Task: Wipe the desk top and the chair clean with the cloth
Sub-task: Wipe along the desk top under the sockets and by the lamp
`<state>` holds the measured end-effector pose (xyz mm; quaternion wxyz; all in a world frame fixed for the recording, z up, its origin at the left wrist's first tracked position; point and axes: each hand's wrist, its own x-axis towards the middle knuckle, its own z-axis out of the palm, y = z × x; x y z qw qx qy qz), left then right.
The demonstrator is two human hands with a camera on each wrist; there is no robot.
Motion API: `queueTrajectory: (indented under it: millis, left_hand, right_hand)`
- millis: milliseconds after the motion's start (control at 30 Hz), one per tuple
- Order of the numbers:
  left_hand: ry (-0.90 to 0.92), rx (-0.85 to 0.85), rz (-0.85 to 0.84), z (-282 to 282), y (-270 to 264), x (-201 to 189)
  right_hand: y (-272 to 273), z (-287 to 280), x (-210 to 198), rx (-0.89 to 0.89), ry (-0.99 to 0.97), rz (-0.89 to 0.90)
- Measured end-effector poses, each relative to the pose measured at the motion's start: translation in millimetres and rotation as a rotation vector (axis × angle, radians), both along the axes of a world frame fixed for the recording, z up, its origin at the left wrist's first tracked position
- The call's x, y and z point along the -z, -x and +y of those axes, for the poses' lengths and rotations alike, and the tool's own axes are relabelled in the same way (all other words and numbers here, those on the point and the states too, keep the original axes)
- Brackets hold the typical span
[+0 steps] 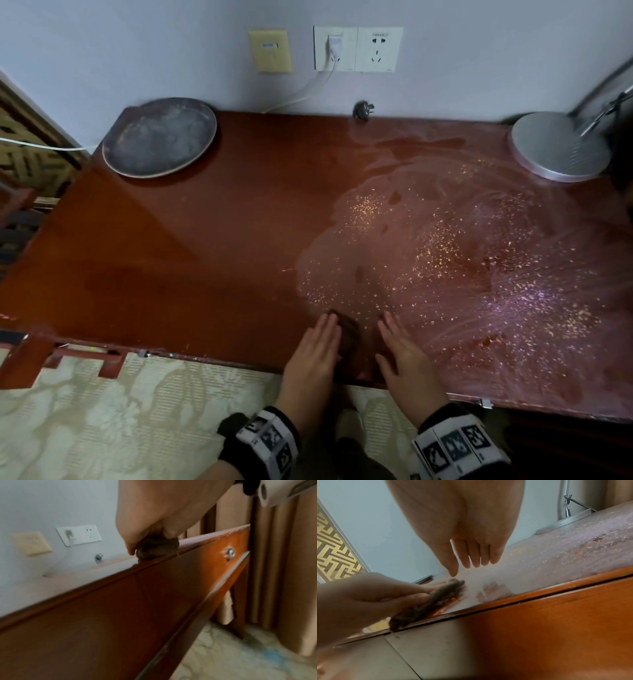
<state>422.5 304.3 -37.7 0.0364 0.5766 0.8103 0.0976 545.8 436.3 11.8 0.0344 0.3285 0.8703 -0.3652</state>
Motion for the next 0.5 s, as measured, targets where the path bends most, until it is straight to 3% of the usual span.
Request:
queueTrajectory:
  millis: [133, 200, 267, 367, 500]
  left_hand:
    - [0.12, -0.293, 0.024, -29.6, 68.6, -5.9]
    - [0.221, -0.357, -0.091, -27.6, 88.9, -14.2]
    - [0.223, -0.387, -0.092, -18.3, 87.8, -13.9]
    - [0.173, -0.23, -0.017, 8.3, 52.3, -7.1]
    - [0.196, 0.047, -0.166, 29.9, 22.1, -12.6]
  right_hand:
    - [10.6, -5.1, -0.1, -0.011, 0.055, -0.002]
    - [17.1, -6.1, -0.1, -0.008, 0.061, 0.0]
    - [21.5, -4.1, 1.2, 0.008, 0.061, -0.007]
    - [25.0, -0.5, -0.6, 0.05, 0.059, -0.014]
    - [39.4, 3.2, -4.3, 0.077, 0.027, -0.008]
